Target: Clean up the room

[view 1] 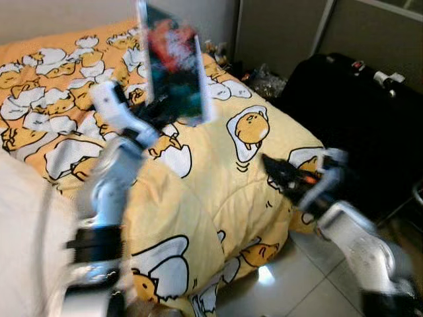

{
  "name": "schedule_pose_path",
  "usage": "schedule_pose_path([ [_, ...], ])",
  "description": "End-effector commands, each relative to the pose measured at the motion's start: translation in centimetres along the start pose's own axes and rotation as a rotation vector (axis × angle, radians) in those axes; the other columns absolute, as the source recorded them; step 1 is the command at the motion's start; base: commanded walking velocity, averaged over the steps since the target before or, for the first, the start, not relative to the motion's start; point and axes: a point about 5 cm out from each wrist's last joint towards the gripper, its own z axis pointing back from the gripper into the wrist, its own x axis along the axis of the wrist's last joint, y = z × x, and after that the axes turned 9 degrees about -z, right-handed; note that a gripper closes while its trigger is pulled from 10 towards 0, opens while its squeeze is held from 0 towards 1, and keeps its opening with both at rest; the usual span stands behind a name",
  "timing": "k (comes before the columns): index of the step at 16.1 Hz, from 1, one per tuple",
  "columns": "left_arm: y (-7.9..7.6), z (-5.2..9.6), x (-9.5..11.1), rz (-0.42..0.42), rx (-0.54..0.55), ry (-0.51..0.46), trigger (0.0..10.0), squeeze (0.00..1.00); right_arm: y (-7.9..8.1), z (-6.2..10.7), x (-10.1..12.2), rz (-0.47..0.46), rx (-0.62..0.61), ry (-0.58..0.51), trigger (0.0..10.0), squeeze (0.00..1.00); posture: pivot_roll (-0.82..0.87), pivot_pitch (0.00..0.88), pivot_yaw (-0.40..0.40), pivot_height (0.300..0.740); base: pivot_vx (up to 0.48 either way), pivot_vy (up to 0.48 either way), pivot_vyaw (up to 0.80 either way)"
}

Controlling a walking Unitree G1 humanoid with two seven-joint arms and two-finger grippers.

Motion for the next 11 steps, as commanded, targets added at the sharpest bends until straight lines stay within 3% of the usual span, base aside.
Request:
schedule_pose_path([
  [1, -0.5, 0.3, 0.1, -0.128, -0.017, -0.001, 0.0, 0.0, 0.3, 0.1, 0.4, 0.148, -0.054, -0.015, 10.0, 0.0, -0.01, 0.0, 0.051, 0.74, 0.0, 0.0, 0.0],
  [2, 0.1, 1.6, -0.7, -0.219, 0.014, 0.034, 0.0, 0.0, 0.2, 0.4, 0.2, 0.311, -0.146, -0.01, 10.0, 0.0, -0.02, 0.0, 0.053, 0.74, 0.0, 0.0, 0.0],
  [3, 0.4, 2.5, -1.3, -0.28, 0.043, 0.057, 1.3, 0.0, 0.3, 0.6, 0.1, 0.418, -0.201, -0.015, 10.0, 0.0, -0.01, 0.0, 0.052, 0.74, 0.0, 0.0, 0.0],
  [4, 0.7, 4.0, -2.2, -0.362, 0.107, 0.069, 10.0, 0.0, 0.8, 0.7, 0.2, 0.431, -0.251, -0.076, 10.0, 0.0, -0.01, 0.0, 0.05, 0.74, 0.0, 0.0, 0.0],
  [5, 0.7, 5.1, -3.1, -0.387, 0.143, 0.105, 10.0, 0.0, 1.1, 0.8, 0.5, 0.395, -0.293, -0.167, 10.0, 0.0, -0.01, 0.0, 0.046, 0.74, 0.0, 0.0, 0.0],
  [7, 0.4, 6.5, -4.1, -0.462, 0.152, 0.109, 10.0, 0.0, 0.9, 0.7, 0.9, 0.441, -0.362, -0.267, 10.0, 0.0, -0.01, 0.0, 0.04, 0.74, 0.0, 0.0, 0.0],
  [9, 0.6, 7.6, -4.9, -0.51, 0.202, 0.126, 10.0, 0.0, 0.2, 0.7, 0.4, 0.446, -0.419, -0.26, 10.0, 0.0, 0.02, 0.0, 0.016, 0.74, 0.0, 0.0, 0.0],
  [11, 0.5, 8.5, -4.9, -0.531, 0.227, 0.113, 10.0, 0.0, -0.5, 0.7, -0.1, 0.453, -0.463, -0.248, 10.0, 0.0, 0.02, 0.0, 0.009, 0.74, 0.0, 0.379, 0.0],
])
